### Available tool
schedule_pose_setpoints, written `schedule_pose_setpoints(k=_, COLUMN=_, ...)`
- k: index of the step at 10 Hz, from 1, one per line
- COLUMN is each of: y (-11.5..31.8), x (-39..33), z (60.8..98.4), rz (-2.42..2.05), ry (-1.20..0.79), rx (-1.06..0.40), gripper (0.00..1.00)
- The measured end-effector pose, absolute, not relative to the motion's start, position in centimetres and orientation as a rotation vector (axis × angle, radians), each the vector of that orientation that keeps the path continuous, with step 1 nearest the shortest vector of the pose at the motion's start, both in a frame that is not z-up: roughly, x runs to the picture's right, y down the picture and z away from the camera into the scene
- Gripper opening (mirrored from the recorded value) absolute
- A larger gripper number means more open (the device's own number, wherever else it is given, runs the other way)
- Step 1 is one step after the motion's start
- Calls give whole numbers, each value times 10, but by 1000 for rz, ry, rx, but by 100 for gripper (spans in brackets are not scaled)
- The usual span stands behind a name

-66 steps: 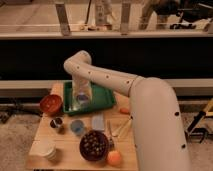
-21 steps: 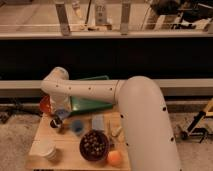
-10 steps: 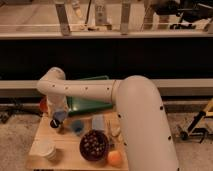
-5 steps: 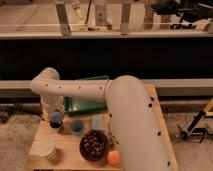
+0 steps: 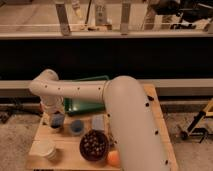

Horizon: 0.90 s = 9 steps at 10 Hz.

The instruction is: Place sponge in metal cup

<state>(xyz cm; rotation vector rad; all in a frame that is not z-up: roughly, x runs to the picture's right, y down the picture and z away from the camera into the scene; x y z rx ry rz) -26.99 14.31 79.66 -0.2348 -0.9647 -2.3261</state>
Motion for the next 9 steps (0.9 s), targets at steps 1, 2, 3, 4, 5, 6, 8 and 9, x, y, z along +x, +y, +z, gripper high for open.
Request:
schedule_pose_setpoints(k=1, y=146, x=-269, z=797, rz=-2344, ry=-959, rx=-236, gripper=18)
schedule_pose_setpoints(k=2, y=148, x=-269, z=797, rz=-2357, ry=-954, rx=-232, gripper=27)
schedule_pose_setpoints(k=3, y=151, x=-268, z=798, rz=-2390, ry=-953, rx=-218, gripper=40)
schedule_pose_setpoints(k=4, y=153, x=-266, z=799, rz=-2406, ry=-951, rx=-212, gripper=50)
schedule_pose_setpoints(k=5, y=154, x=-266, z=800, rz=-2411, ry=-950, rx=-210, gripper=58)
schedule_pose_setpoints(k=6, y=155, x=-267, z=798, rz=-2414, ry=-950, rx=-207, gripper=70)
schedule_pose_setpoints(k=8, y=154, x=-267, z=797, rz=-2416, ry=-945, rx=-204, gripper=80)
schedule_pose_setpoints(k=9, y=153, x=-267, z=796, rz=-2416, ry=-941, rx=-203, gripper=80)
